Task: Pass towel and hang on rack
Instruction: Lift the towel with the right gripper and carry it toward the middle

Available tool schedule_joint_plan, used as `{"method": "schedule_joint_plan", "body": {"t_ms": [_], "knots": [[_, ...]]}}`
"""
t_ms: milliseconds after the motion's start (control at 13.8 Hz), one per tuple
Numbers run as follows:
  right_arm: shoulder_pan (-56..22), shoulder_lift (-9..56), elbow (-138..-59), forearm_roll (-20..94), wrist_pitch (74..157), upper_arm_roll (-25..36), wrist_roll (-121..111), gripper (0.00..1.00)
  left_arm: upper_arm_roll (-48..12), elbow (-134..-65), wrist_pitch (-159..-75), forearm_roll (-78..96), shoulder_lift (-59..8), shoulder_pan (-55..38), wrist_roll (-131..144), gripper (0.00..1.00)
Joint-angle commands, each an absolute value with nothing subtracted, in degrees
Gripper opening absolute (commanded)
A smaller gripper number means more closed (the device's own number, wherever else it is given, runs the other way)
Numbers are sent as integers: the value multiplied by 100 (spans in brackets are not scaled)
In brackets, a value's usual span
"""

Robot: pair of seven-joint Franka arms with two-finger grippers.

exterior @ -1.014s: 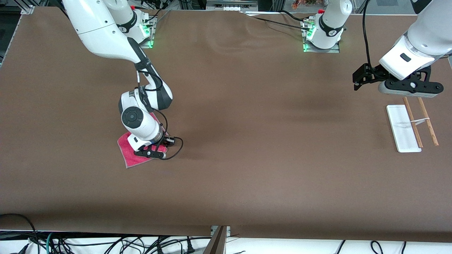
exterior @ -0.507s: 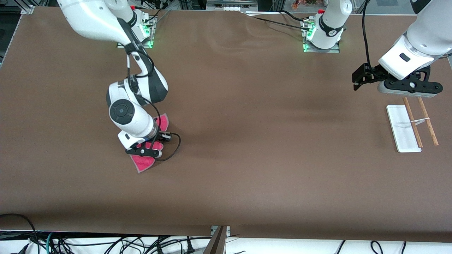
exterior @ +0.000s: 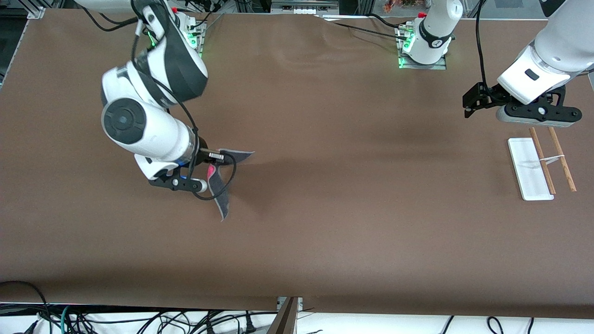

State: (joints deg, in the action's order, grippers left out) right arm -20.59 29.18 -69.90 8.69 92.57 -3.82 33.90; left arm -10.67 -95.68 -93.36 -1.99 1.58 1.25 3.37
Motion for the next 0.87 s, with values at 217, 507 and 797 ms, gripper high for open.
{"method": "schedule_joint_plan", "body": {"t_ms": [217, 507, 797], "knots": [[-2048, 3085, -6154, 2020, 8973, -982, 5340, 0, -1055, -9448, -9193, -273, 158, 149, 352, 100], [-2039, 3085, -6021, 2074, 9798, -1896, 6782, 0, -1063, -9440, -9045, -89, 132, 141, 343, 100], [-2048, 3085, -6012, 2083, 10458, -2495, 7741, 0, -1063, -9448, -8676, 772, -122, 132, 81, 100]]}}
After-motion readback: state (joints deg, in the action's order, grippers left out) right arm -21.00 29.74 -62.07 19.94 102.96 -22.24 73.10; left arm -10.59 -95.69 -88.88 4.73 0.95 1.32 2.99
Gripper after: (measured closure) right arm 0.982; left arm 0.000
